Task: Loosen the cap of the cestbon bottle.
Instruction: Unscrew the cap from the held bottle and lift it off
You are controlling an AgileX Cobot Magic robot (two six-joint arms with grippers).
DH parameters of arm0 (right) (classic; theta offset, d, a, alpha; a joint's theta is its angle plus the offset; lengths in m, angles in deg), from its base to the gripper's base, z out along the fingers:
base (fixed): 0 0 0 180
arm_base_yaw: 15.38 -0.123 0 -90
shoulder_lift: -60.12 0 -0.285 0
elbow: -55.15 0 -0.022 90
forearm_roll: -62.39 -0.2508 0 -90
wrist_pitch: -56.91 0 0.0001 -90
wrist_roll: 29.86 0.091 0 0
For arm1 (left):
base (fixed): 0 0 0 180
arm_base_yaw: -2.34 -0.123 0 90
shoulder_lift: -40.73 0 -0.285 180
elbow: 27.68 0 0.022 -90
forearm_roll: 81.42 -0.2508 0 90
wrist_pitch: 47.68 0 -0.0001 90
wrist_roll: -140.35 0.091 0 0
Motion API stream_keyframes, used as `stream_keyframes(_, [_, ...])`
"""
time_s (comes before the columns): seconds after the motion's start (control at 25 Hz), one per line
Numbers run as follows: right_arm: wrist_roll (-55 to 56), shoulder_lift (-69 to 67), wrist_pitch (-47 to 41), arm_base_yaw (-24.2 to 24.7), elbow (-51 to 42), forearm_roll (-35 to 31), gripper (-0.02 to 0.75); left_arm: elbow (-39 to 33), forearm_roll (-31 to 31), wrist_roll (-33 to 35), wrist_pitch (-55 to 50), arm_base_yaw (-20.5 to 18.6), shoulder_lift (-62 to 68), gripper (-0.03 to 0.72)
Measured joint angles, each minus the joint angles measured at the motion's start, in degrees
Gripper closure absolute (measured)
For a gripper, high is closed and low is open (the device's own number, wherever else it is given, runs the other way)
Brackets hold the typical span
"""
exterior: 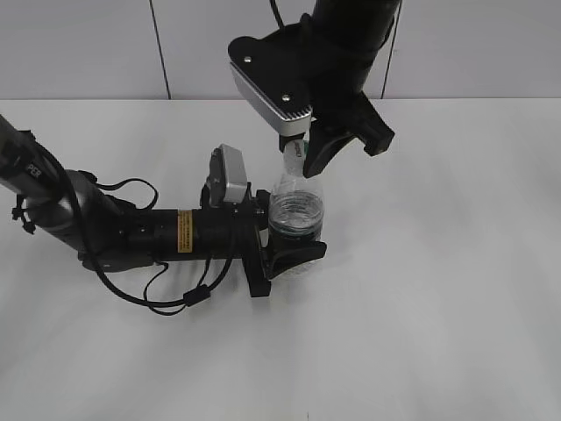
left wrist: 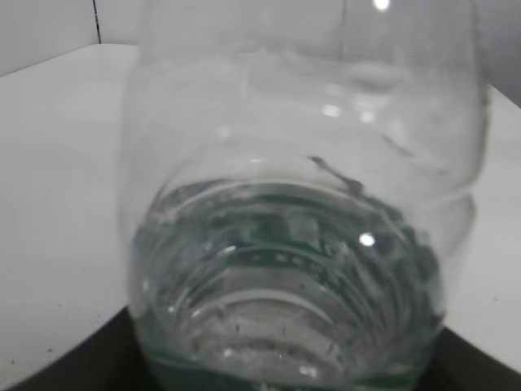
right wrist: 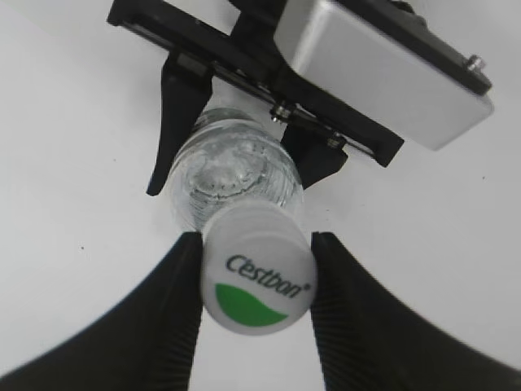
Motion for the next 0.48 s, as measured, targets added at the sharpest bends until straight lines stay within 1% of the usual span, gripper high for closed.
stream_keyframes(0.2, [-4.86,0.05,-0.05,0.00,0.00,0.37,0.436,0.06,0.00,0.00,-0.07,0.00,0.00,0.280])
stream_keyframes(0.48, [-2.06,0.10,-0.05,-0.09,0.00,1.01,0.436,0.12,0.00,0.00,-0.12,0.00,0.00,0.280])
